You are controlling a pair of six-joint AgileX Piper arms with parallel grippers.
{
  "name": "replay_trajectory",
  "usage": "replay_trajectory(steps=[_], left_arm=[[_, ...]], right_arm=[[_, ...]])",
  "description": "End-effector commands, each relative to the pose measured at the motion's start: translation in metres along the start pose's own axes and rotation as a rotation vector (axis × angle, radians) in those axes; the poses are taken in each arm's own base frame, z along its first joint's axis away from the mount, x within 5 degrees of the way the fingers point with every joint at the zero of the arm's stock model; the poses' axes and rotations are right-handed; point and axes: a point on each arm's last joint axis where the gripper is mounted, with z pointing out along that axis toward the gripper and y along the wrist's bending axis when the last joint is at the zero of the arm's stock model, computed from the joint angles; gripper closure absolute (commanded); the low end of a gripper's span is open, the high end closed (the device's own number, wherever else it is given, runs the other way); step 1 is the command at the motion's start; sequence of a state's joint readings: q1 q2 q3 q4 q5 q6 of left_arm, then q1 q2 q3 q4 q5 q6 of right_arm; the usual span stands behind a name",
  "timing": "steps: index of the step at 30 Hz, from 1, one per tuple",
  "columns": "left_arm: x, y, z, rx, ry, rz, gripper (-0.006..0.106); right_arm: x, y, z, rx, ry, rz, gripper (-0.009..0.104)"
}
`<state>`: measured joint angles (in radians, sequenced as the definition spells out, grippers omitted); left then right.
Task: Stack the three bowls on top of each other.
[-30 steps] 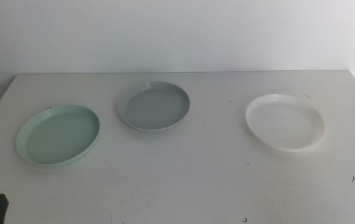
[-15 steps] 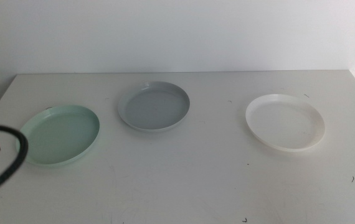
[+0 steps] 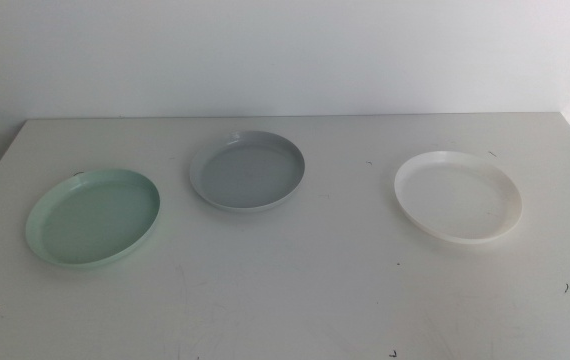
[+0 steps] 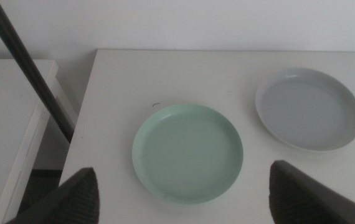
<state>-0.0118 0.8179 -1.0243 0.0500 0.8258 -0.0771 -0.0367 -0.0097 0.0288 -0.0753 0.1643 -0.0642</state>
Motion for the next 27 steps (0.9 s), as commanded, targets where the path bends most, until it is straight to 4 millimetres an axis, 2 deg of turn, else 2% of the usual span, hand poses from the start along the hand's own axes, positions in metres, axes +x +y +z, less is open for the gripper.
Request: replay_trajectory(steps=[1,7,12,20,27], left_arm=[[-0.029,-0.001,-0.009,0.011,-0.075,-0.025,-0.004],[-0.075,-0.003,-0.01,0.004,-0.04,-0.026,-0.004],[-0.103,-0.002,0.007,-0.027,0.053,-0.008,-0.004],[-0.127,0.0,0.046,-0.087,0.239,0.008,-0.004],[-0.125,-0.001,0.081,-0.088,0.317,0.022,-0.004]], right_arm=[[-0.011,-0.001,-0.003,0.015,-0.109,-0.021,0.043],[-0.011,-0.001,-0.003,0.015,-0.109,-0.021,0.043],[-0.011,-0.001,-0.003,0.015,-0.109,-0.021,0.043],[-0.011,-0.001,-0.003,0.015,-0.109,-0.021,0.043],[-0.011,-0.001,-0.003,0.015,-0.109,-0.021,0.043]])
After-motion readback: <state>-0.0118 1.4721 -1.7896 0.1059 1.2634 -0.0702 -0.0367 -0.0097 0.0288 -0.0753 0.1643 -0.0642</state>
